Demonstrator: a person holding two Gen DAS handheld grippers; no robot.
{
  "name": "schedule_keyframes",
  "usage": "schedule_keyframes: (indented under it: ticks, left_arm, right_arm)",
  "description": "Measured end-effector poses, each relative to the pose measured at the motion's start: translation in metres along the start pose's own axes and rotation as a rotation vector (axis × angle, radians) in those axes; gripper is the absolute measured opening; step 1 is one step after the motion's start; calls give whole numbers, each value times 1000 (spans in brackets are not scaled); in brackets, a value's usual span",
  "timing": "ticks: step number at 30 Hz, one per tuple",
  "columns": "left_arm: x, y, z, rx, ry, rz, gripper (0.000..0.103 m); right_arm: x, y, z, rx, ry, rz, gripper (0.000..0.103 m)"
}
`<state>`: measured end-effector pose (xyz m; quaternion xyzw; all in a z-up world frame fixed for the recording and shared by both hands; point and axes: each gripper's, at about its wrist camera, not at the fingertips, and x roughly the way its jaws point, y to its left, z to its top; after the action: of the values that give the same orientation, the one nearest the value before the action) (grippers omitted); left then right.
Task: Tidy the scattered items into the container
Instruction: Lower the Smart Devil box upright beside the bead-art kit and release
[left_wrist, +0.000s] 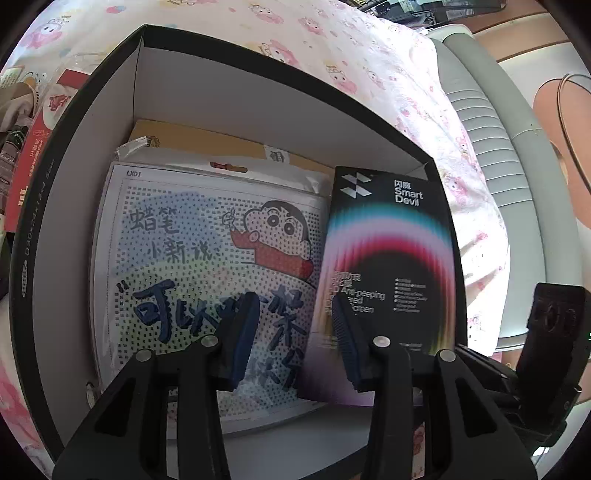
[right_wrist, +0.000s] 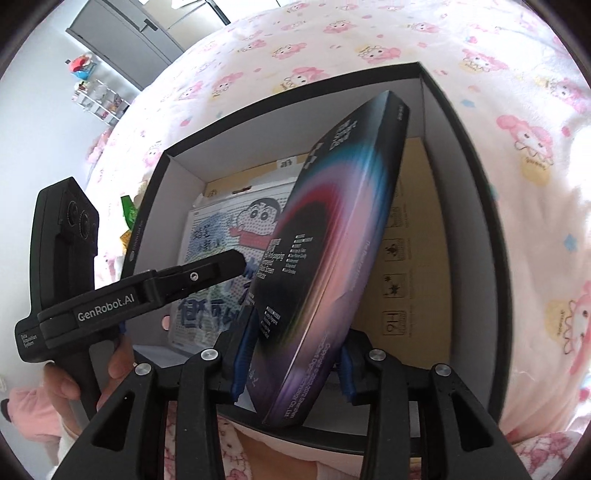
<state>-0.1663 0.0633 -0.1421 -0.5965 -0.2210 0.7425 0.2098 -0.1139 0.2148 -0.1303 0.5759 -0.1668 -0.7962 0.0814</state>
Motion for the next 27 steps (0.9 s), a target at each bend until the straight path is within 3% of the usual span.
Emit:
schedule_keyframes:
  ticks: [4,16,18,24,27]
  left_arm:
    - [3,-3,-2,29,11,32,41]
    - [7,-6,-7,29,65,-77,41]
    - [5,-6,-7,32,56,-65,41]
    - [5,-1,-6,26,55,-38,41]
    - [-2,0,-6,38,14,17,41]
  right_arm:
    - [-9,-3,-3,-2,-40,-47,35]
    - [-25,-9,-8,3,-95,-140,37]
    - [-31,-12,-7,11,-106,-127,38]
    - [-45,-20,-4,22,-157,-196,38]
    - [-46,-13,-2,-8,-169,-207,38]
